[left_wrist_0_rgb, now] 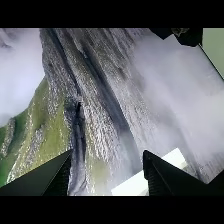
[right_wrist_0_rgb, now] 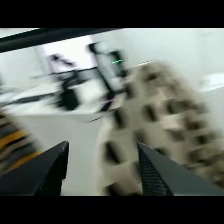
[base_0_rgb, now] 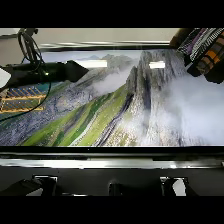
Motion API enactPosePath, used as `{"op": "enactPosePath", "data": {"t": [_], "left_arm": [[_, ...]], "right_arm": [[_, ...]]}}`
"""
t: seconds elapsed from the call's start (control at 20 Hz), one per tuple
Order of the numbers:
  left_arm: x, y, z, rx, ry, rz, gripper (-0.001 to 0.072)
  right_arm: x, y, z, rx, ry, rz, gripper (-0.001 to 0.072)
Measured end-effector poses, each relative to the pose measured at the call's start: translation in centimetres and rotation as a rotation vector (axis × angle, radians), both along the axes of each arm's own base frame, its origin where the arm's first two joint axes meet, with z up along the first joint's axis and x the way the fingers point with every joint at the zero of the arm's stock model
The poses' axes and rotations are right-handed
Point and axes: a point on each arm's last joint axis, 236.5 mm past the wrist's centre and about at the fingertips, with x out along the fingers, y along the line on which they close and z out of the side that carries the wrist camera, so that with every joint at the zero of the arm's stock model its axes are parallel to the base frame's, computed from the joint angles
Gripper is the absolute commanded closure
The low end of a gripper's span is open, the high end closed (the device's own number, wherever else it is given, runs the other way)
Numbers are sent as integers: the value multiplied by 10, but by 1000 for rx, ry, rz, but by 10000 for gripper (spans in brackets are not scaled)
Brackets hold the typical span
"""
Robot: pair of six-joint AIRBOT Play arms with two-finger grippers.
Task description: Fold the clothes and pants, and hang the long-sleeved shirts on hangers.
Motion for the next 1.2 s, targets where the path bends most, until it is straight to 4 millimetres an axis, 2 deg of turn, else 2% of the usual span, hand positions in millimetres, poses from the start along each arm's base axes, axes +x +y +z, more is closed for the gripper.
{"op": "enactPosePath", "data": {"t": [0.05, 0.1, 0.15, 0.25, 0.3, 0.35, 0.4, 0.45, 0.55, 0.65, 0.75, 0.85, 0.95, 1.05, 1.2], "left_arm": [[2, 6, 1, 0, 6, 24, 189], [4, 13, 3, 0, 7, 48, 192], [5, 22, 6, -1, 6, 73, 218], [5, 45, 10, 15, 10, 121, 432], [3, 57, 9, 32, 20, 144, 559], [0, 72, 7, 64, 31, 166, 637], [-4, 87, 1, 106, 53, 185, 680], [-10, 102, -5, 149, 77, 202, 681], [-24, 133, -20, 239, 127, 245, 682], [-39, 160, -34, 309, 164, 292, 682], [-54, 182, -51, 367, 201, 332, 681], [-64, 196, -63, 418, 215, 351, 678], [-69, 204, -70, 450, 219, 357, 679], [-70, 209, -73, 470, 212, 364, 679], [-71, 213, -74, 481, 207, 369, 679]], "right_arm": [[37, 13, -9, 34, 7, 156, 393], [75, 29, -20, 66, 28, 316, 503], [110, 50, -32, 95, 59, 469, 561], [172, 104, -62, 132, 161, 762, 679], [196, 131, -84, 156, 237, 882, 678], [217, 163, -111, 181, 333, 1002, 679], [230, 193, -137, 197, 427, 1100, 680], [238, 222, -165, 206, 539, 1178, 680], [242, 266, -223, 206, 771, 1271, 680], [233, 305, -268, 190, 951, 1344, 680], [223, 337, -304, 178, 1079, 1400, 679], [213, 360, -332, 169, 1169, 1441, 678], [207, 371, -353, 175, 1229, 1455, 678], [203, 375, -366, 179, 1270, 1454, 678], [200, 376, -375, 181, 1298, 1448, 678]]}}
